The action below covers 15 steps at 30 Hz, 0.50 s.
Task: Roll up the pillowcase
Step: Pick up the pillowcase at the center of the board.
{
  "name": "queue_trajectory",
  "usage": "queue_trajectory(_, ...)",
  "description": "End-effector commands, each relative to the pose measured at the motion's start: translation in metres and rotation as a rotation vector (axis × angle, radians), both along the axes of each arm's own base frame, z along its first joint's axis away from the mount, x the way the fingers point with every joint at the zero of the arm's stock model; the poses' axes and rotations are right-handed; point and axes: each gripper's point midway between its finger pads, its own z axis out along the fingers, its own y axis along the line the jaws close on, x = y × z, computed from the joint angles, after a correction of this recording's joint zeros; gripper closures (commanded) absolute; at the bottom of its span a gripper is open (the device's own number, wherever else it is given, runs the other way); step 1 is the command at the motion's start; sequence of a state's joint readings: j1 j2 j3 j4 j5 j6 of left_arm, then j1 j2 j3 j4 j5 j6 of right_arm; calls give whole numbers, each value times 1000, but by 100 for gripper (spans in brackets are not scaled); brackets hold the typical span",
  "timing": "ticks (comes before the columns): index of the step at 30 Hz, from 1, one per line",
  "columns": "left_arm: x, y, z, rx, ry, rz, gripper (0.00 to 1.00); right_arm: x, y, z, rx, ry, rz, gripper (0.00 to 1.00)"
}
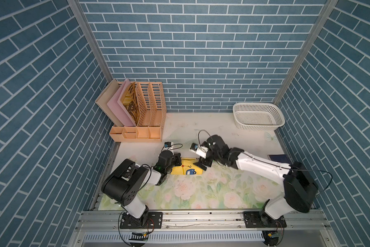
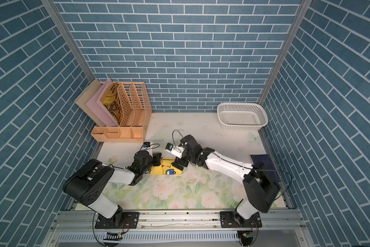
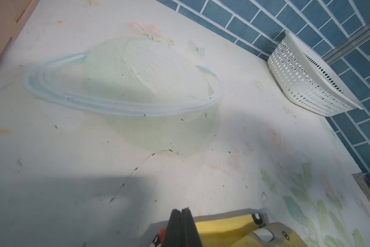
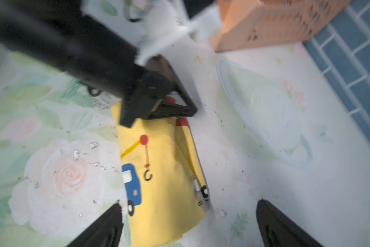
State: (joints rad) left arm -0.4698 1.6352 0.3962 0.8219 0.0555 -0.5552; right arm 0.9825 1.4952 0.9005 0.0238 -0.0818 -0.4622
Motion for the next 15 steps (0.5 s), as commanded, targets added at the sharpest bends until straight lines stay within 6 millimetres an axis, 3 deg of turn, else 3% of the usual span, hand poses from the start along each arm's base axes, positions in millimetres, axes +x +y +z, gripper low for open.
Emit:
queue_trajectory(1,1,1,-3,-2,1,15,100,5,6,-7,-27,-398,-78,0)
queue_trajectory(7,0,3,-4,5,8,24,100,-11,17,-44,-114,-512,-64,0)
queue_trajectory(15,-2,5,1,0,-4,26,100,10,30,-93,-246,-589,-93,0)
